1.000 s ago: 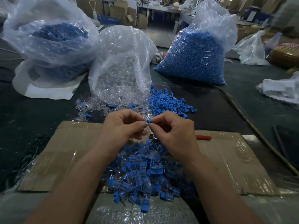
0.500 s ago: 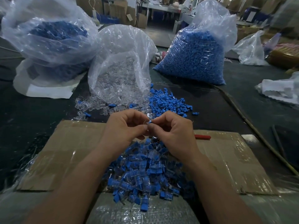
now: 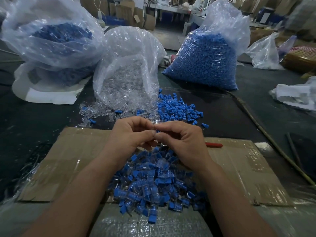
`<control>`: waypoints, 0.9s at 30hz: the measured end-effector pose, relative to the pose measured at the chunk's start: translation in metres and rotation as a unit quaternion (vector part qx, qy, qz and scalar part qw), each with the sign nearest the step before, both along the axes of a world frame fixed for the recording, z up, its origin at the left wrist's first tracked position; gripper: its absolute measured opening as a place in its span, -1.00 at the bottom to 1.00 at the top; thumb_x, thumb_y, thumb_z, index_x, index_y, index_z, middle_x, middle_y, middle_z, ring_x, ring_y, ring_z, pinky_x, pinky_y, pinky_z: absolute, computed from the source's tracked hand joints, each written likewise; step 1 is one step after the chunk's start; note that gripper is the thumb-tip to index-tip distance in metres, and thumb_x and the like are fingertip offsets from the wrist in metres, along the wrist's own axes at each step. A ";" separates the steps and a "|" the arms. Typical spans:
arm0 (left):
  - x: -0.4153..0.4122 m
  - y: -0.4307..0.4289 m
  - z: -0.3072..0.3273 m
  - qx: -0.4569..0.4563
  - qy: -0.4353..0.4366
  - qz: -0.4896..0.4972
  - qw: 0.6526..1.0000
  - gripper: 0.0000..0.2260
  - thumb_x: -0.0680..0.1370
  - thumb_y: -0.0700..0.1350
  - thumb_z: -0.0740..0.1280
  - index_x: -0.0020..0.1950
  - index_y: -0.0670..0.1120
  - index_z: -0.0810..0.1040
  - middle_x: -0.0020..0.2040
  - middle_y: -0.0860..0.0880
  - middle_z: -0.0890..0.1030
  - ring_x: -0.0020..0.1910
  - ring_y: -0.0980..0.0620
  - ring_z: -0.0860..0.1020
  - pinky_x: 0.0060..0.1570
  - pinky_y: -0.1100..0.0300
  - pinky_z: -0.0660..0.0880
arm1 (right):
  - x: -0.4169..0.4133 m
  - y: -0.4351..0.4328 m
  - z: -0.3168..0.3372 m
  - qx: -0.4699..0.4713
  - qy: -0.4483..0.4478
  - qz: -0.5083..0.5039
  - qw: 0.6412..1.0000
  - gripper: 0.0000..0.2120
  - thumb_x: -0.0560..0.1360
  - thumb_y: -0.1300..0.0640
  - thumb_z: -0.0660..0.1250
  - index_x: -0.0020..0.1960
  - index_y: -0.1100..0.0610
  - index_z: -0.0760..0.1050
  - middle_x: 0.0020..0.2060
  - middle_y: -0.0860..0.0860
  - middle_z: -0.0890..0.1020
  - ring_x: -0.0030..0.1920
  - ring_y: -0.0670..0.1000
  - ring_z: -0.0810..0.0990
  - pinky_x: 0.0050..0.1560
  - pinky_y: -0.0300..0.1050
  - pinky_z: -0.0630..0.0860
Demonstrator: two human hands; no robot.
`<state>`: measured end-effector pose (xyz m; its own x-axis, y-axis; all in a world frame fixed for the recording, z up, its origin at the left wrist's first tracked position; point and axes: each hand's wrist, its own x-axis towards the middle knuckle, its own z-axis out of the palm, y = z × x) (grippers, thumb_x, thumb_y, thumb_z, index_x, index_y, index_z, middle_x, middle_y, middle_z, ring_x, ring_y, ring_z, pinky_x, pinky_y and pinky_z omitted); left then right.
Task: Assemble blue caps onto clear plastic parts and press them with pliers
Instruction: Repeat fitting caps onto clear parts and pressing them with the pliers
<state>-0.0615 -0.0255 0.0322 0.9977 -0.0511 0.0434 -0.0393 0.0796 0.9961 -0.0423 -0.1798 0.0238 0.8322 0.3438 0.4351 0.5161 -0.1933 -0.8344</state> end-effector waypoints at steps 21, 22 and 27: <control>0.001 0.002 0.001 -0.065 0.054 -0.021 0.996 -0.82 0.44 -0.42 0.26 -0.28 -0.21 0.57 -0.42 -0.18 0.60 -0.50 -0.01 0.58 -0.55 0.29 0.48 | 0.001 -0.007 -0.003 -0.047 -0.101 -0.027 0.993 -0.68 0.34 0.30 0.44 0.08 0.15 0.55 -0.16 -0.09 0.62 -0.14 -0.19 0.61 -0.13 -0.37 0.53; 0.001 0.002 0.001 -0.064 0.053 -0.020 0.996 -0.83 0.43 -0.42 0.27 -0.28 -0.21 0.57 -0.42 -0.17 0.61 -0.50 -0.01 0.58 -0.54 0.29 0.48 | 0.001 -0.007 -0.003 -0.050 -0.103 -0.029 0.993 -0.68 0.34 0.31 0.44 0.08 0.15 0.55 -0.15 -0.09 0.62 -0.13 -0.18 0.61 -0.13 -0.36 0.53; 0.000 0.000 0.000 -0.062 0.059 -0.032 0.996 -0.89 0.23 -0.26 0.39 -0.27 -0.20 0.56 -0.42 -0.14 0.62 -0.49 0.01 0.59 -0.51 0.29 0.50 | 0.003 -0.007 -0.004 -0.058 -0.117 -0.030 0.991 -0.73 0.33 0.34 0.44 0.03 0.24 0.60 -0.15 -0.06 0.62 -0.11 -0.15 0.61 -0.10 -0.36 0.53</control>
